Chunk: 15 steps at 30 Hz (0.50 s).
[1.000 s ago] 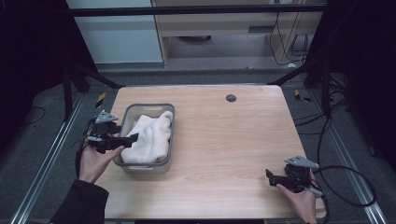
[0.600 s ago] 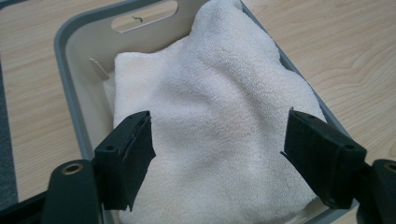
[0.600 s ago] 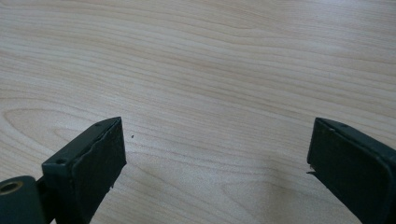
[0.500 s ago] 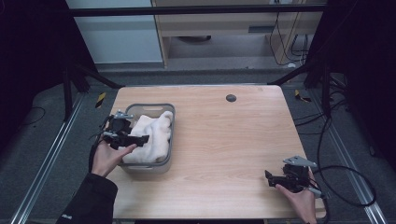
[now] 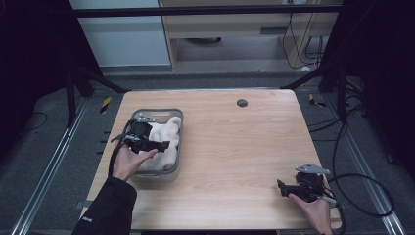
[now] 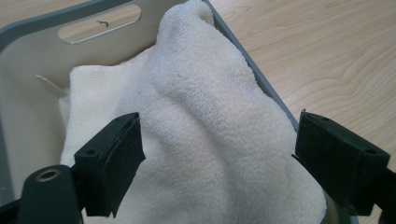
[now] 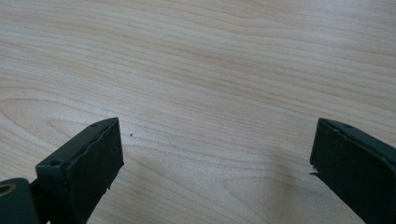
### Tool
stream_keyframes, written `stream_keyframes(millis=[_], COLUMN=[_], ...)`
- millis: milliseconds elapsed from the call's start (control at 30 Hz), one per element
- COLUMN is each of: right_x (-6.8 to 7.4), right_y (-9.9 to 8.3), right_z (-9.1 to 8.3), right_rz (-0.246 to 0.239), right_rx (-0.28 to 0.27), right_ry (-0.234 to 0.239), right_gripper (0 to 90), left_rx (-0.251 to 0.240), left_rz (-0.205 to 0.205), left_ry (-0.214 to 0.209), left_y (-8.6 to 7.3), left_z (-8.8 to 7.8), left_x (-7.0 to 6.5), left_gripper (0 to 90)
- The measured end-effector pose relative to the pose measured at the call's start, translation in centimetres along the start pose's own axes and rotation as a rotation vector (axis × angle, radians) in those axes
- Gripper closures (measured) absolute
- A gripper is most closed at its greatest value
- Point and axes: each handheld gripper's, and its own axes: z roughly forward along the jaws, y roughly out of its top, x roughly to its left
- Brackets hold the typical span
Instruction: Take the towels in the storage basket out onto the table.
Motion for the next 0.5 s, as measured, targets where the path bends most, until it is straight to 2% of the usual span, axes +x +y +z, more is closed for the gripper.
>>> stream_keyframes(millis=[167,333,500], right_x=[0.0,0.1,0.1], right_y=[0.0,0.0,0.0], right_z=[0.2,0.2,0.3], right_rz=[-0.011,-0.009,-0.017], right_rx=[0.014,0.024,0.037], right_ry=[0.000,0.004,0.001], right_gripper=[2.2,2.0,1.9], left_rx=[0.031,0.059,0.061], left_rz=[-0.018,-0.041,-0.069], left_ry=[0.020,0.017,0.013], left_y=[-0.3,-0.8,-1.5], left_z=[1.6,2.8,3.8], left_x=[-0.2,0.1,0.5], left_gripper=[11.2,9.5,8.9])
